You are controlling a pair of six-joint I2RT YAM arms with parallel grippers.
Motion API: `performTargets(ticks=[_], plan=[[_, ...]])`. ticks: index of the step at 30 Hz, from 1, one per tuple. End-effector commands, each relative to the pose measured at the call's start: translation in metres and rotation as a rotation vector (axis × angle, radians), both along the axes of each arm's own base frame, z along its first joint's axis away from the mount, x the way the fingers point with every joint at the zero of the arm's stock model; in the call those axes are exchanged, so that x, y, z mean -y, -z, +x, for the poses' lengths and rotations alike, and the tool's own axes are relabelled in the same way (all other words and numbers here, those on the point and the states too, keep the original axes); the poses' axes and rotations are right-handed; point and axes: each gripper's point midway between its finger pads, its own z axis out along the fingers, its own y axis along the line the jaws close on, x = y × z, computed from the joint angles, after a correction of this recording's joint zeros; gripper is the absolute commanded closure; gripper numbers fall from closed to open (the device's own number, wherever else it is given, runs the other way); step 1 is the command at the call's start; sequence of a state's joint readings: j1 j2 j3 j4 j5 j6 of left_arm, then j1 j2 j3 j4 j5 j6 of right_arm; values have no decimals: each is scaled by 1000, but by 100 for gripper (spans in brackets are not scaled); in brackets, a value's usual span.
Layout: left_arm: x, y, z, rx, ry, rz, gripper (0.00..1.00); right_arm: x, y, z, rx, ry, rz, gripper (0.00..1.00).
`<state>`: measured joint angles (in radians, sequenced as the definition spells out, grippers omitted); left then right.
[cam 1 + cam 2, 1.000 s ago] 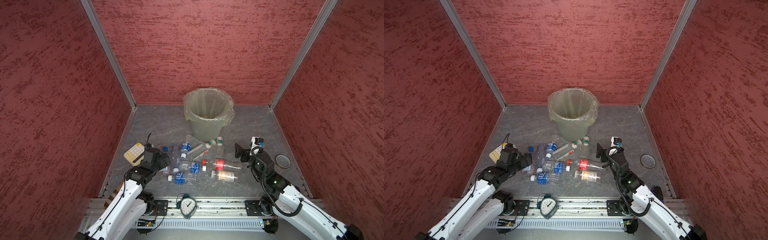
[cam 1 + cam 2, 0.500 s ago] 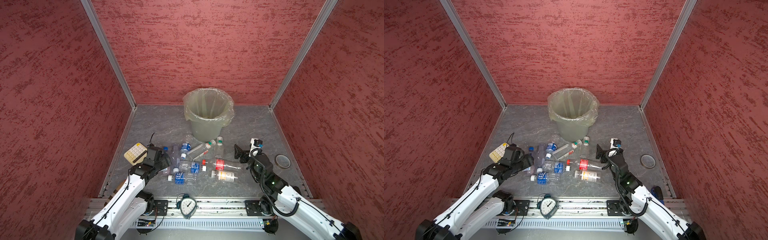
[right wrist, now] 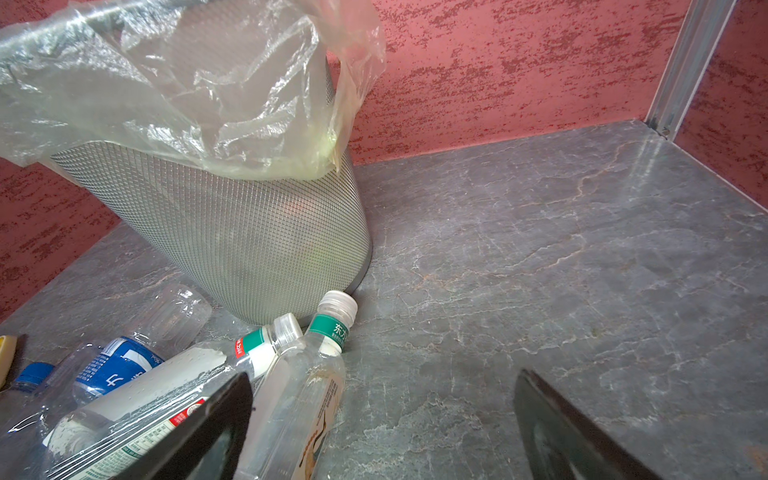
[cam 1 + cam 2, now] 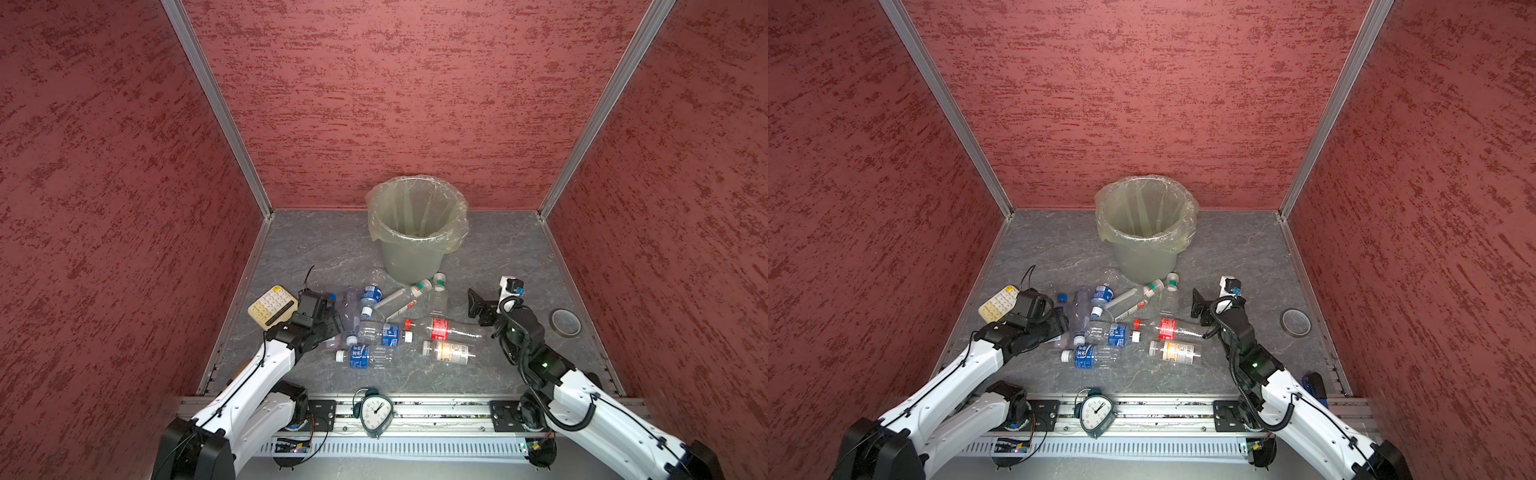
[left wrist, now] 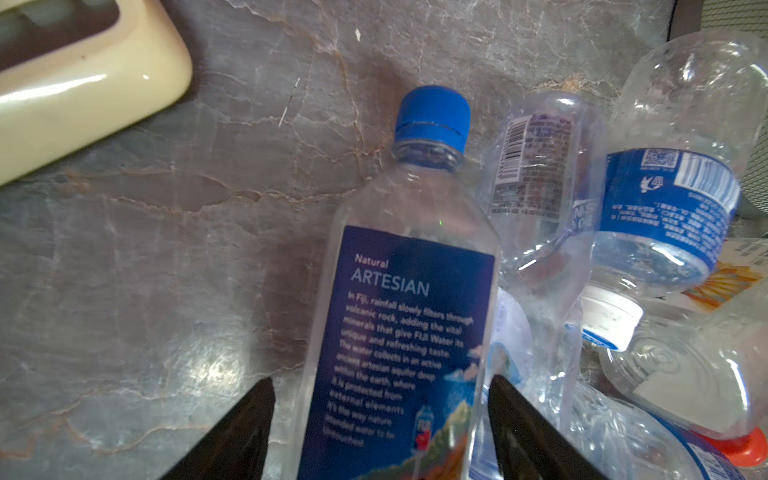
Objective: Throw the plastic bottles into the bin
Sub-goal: 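Lower the left gripper onto the blue-capped ARTESIAN bottle and close it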
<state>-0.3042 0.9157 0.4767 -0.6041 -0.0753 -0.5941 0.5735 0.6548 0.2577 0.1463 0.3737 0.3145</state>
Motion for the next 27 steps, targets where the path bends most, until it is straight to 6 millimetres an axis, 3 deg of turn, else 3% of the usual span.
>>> performTargets(ticks=[1,15,27], plan=[[3,-4,5,15,8,-4,20,-2,-4,0,18,-9,19,2],[2,2,9,-25,-2,8,21,-5,-3,2,10,-18,12,2],[-4,4,8,-36,-29,-8,31,-6,-3,2,11,-23,14,1]])
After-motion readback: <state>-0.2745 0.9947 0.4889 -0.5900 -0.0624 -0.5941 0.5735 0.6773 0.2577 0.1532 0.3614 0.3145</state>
